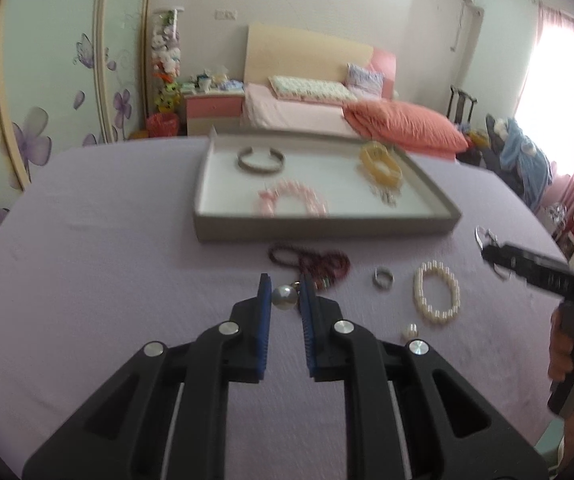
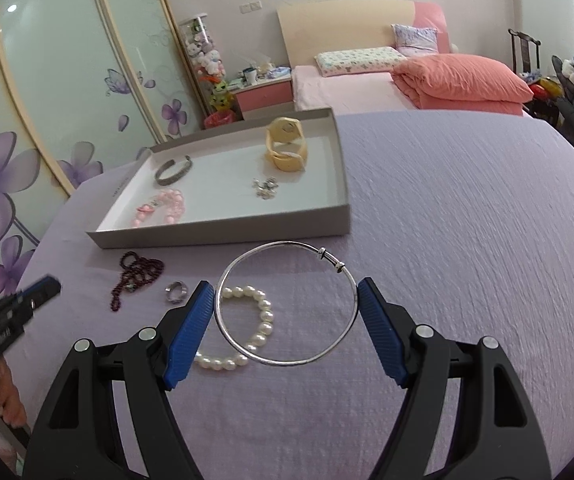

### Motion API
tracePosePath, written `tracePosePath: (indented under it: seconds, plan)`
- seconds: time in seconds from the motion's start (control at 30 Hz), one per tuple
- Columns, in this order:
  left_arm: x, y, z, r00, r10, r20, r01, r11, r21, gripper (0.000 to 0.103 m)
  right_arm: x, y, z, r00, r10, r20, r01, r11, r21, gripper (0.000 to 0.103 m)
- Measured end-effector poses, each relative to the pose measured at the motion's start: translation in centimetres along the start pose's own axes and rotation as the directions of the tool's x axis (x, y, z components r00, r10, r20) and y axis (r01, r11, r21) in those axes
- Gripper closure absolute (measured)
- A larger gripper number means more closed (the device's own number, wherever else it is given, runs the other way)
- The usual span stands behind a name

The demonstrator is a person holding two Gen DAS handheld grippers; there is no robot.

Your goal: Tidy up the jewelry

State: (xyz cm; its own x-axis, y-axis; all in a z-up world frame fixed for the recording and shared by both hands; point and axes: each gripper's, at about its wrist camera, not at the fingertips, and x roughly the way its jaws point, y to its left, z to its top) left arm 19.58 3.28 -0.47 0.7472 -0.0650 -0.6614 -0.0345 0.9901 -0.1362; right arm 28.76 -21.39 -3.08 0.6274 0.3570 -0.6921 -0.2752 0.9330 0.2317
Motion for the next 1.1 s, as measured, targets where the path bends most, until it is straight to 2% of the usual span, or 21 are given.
tracePosePath:
  seconds: [0.27, 0.47, 0.63, 0.93, 1.1]
  plan:
    - [-1.6, 0.6, 2.8, 0.997, 0.002, 0.078, -0.001, 1.0, -0.022, 0.088, -1.5, 2.2, 1.6, 0.998, 0.033, 0.057, -0.031, 0.998, -0.048, 0.03]
    - [-1.8, 0.2, 6.0, 0.991, -0.004, 0.132, 0.007, 1.0, -0.024, 0.088, -2.8, 3.9, 4.8, 0.988, 0.038, 0.147, -0.026, 0.996, -0.084, 0.03]
    - [-0.6, 0.0, 9.2, 0.987, -0.008, 0.158, 0.012, 0.999, -0.03, 0.088, -2.4, 4.9, 7.9, 0.978, 0.038, 0.205, -0.016, 0.994, -0.104, 0.03]
    - [4.3, 0.3, 13.7, 0.988, -0.011, 0.156, 0.022, 0.998, -0.066, 0.088, 2.1, 4.8, 11.8, 0.973, 0.042, 0.228, -0.02, 0.995, -0.095, 0.03]
    - [8.0, 0.9, 14.8, 0.994, 0.009, 0.112, 0.001, 0.996, -0.085, 0.088, 6.4, 4.0, 12.4, 0.988, 0.032, 0.154, -0.019, 0.996, -0.084, 0.03]
